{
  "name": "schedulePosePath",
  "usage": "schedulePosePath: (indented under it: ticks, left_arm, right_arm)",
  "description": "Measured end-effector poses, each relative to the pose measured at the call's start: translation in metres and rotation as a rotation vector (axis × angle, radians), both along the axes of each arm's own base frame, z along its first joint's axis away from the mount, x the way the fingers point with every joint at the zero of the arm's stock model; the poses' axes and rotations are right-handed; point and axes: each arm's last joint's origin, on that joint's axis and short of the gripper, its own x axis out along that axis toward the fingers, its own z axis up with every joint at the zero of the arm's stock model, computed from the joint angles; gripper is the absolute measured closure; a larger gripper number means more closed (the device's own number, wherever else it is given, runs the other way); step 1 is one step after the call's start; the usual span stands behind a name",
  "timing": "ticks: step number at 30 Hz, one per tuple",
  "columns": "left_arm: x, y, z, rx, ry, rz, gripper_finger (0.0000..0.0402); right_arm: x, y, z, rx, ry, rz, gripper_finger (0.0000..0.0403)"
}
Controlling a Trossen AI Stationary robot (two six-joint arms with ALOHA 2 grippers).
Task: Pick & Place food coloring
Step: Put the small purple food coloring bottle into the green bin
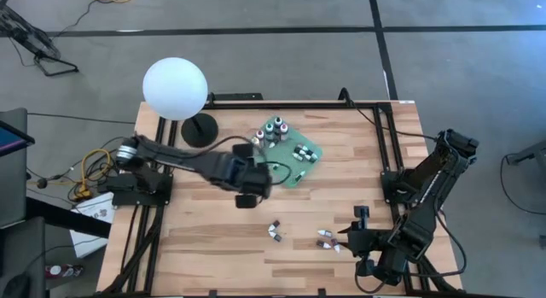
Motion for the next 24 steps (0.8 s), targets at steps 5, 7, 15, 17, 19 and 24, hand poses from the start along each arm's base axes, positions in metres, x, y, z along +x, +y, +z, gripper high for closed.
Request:
schedulePosePath:
  ticks: [5, 7, 15, 17, 19, 24]
  left_arm:
    - [-0.041, -0.002, -0.021, 0.009, -0.137, 0.061, 0.0235]
    - [-0.056, -0.002, -0.031, -0.022, -0.221, 0.079, 0.0235]
    - [-0.094, -0.015, -0.062, -0.172, -0.58, 0.037, 0.0235]
    - [-0.098, -0.021, -0.068, -0.201, -0.654, -0.003, 0.0235]
    - [-0.099, -0.028, -0.072, -0.219, -0.723, -0.05, 0.0235]
    - [-0.099, -0.043, -0.073, -0.202, -0.796, -0.165, 0.0235]
  right_arm:
    - [0.0, 0.0, 0.0, -0.009, -0.012, -0.005, 0.0281]
    - [0.001, -0.001, 0.001, -0.031, -0.047, -0.021, 0.0281]
    - [0.024, -0.015, 0.001, 0.032, -0.111, -0.193, 0.0281]
    - [0.033, -0.019, -0.005, 0.05, -0.082, -0.242, 0.0281]
    - [0.041, -0.02, -0.014, 0.06, -0.042, -0.275, 0.0281]
    - [0.055, -0.019, -0.04, 0.178, 0.125, -0.385, 0.0281]
